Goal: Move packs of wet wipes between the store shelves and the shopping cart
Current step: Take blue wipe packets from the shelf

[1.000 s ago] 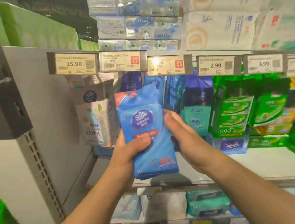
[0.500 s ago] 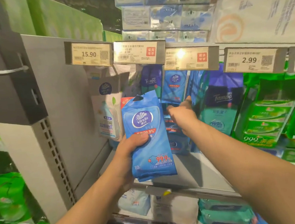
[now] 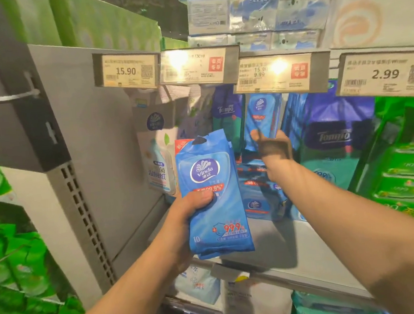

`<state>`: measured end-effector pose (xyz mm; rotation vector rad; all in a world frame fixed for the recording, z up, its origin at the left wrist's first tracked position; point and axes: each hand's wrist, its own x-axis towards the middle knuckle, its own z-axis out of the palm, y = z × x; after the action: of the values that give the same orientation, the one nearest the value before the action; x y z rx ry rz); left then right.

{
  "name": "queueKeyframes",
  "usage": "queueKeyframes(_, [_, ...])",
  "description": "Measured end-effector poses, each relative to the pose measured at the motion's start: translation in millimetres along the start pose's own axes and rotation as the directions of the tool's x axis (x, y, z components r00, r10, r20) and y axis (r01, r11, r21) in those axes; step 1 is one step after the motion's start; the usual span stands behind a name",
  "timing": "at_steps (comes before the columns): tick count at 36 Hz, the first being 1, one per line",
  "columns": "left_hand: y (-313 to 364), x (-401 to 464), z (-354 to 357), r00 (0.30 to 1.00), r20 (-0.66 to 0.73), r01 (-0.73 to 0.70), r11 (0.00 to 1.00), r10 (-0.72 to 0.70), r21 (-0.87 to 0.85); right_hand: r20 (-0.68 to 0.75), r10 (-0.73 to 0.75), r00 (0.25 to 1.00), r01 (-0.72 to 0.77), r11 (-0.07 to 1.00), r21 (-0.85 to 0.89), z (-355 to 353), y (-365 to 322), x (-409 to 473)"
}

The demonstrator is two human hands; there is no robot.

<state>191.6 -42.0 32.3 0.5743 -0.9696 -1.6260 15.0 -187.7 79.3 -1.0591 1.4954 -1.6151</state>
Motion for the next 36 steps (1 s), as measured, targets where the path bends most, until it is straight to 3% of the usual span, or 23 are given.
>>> queueKeyframes(3, [-2,0,0,1.0,-0.012,0.012,1.0,-0.012,0.0,0.021,0.0,1.0,0.0,1.0,0.012,2,0,-7])
queueKeyframes(7, [-2,-1,0,0.999,-0.033,0.019,1.0,-0.019,0.007,0.08,-0.12,0.99,0.115,0.991,0.069,-4,2,-10])
queueKeyframes(14, [-1,-6,-2,0.999,-0.036,0.022,1.0,-0.022,0.002,0.115,-0.092,0.989,0.053,0.951,0.305,-20,-27,-56])
queueKeyframes(24, [0,-18,-8,0.995,-0.022,0.1,0.995,-0.1,0.012,0.274,-0.147,0.95,0.001,0.882,0.472,-44,-45,-139])
queueKeyframes(30, [-6,-24,-10,0.993,-0.001,0.12,0.993,-0.12,-0.001,0.253,-0.261,0.931,0.113,0.87,0.48,-47,-39,-181])
queueKeyframes(36, [-14,-34,-21,0.988,0.023,0.15,0.988,-0.151,0.022,0.251,-0.221,0.943,0.122,0.927,0.355,-59,-10,-204])
